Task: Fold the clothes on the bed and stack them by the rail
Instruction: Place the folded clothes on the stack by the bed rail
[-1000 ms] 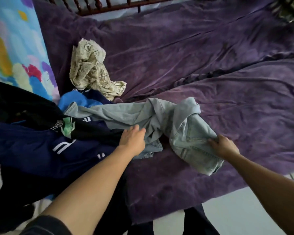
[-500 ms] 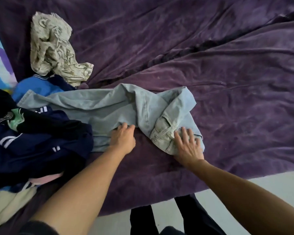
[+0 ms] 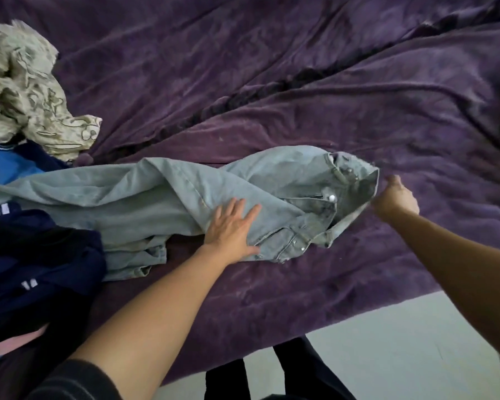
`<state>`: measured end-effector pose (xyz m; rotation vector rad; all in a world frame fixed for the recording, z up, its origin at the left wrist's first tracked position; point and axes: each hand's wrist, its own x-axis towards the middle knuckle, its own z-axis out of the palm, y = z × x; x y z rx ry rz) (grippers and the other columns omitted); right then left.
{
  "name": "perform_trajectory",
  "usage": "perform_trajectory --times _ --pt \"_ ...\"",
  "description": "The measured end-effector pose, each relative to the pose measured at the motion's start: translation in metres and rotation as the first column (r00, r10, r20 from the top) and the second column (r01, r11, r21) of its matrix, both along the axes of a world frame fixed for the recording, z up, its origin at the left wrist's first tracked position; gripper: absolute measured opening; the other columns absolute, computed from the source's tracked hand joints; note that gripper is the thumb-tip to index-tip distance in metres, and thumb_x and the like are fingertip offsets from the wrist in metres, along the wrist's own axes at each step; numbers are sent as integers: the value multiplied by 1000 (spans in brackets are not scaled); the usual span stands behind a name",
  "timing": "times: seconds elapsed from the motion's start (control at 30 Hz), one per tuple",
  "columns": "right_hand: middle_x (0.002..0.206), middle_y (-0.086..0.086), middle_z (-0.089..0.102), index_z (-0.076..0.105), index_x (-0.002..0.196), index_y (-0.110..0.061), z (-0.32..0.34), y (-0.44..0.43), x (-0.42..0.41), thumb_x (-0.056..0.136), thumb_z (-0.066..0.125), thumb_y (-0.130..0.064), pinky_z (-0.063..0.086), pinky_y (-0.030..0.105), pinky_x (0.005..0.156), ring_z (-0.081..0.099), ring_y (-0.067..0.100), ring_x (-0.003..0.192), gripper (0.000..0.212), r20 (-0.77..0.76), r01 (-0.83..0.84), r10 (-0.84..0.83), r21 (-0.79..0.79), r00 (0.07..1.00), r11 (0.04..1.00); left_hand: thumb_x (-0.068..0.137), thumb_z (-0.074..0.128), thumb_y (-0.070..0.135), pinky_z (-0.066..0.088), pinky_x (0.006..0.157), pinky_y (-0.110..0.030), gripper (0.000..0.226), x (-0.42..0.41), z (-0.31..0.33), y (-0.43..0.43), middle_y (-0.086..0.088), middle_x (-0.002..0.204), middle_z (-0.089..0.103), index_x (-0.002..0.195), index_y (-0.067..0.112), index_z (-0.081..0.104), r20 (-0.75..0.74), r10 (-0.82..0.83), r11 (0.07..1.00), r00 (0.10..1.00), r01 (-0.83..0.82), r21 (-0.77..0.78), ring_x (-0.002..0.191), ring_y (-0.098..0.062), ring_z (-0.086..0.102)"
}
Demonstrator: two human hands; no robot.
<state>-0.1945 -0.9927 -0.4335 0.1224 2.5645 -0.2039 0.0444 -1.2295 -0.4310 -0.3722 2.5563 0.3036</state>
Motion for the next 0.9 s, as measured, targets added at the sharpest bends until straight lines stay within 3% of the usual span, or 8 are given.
perform_trajectory --times 0.1,0.17,0.23,0.33,0.43,0.53,0.7,0.9 --pt "145 14 35 24 144 -28 -14 -9 6 82 59 -13 40 50 95 36 36 129 73 -188 -291 298 66 936 954 62 62 77 16 111 -52 113 -3 -20 32 -11 152 18 148 29 8 44 -23 1000 999 22 20 142 -32 11" --pt "155 9 21 22 147 -31 -23 -23 2 78 67 -19 34 51 102 21 31 141 83 -306 -546 538 64 786 835 61 59 80 18 108 -56 113 4 -35 56 -11 151 19 147 27 9 37 -15 1000 999 15 -6 141 -34 13" --pt "159 9 13 20 147 -32 -35 -39 -4 75 72 -36 28 53 106 11 29 146 89 -284 -696 681 60 676 716 61 56 82 18 107 -60 114 10 -48 78 -13 155 11 147 24 8 82 43 999 996 -41 -20 143 -36 7" --pt "150 14 32 24 145 -30 -55 -48 -13 71 72 -53 28 53 104 31 36 137 91 -119 -665 663 24 740 747 69 57 74 23 104 -58 99 1 -63 97 -17 154 17 143 19 22 98 192 980 976 -185 -77 142 -39 13" --pt "110 15 64 47 105 -21 -64 -37 -12 82 65 -35 39 45 83 59 37 99 33 -148 -672 671 52 727 739 83 63 34 36 93 -45 46 -20 -64 99 -12 131 49 123 17 46 -7 285 950 958 -284 -134 124 -33 41" --pt "90 18 65 38 86 -21 -53 -20 -6 81 57 -15 35 37 63 59 41 79 20 -203 -640 624 -22 755 768 81 60 10 43 84 -42 33 -20 -44 90 -7 116 52 112 16 52 -41 289 951 956 -292 -103 108 -30 52" --pt "88 18 64 48 98 -18 -14 11 5 84 57 -19 35 36 61 55 38 72 17 -221 -558 534 -60 816 828 83 55 6 47 81 -40 27 46 1 75 -5 114 55 108 16 53 50 290 956 956 -287 -58 104 -29 58" --pt "98 18 69 69 104 -18 33 39 20 76 72 -24 39 31 70 62 37 93 28 -148 -280 250 -246 957 928 83 55 12 46 82 -40 28 125 50 81 -10 108 66 111 17 55 64 417 909 907 -417 -5 106 -33 59"
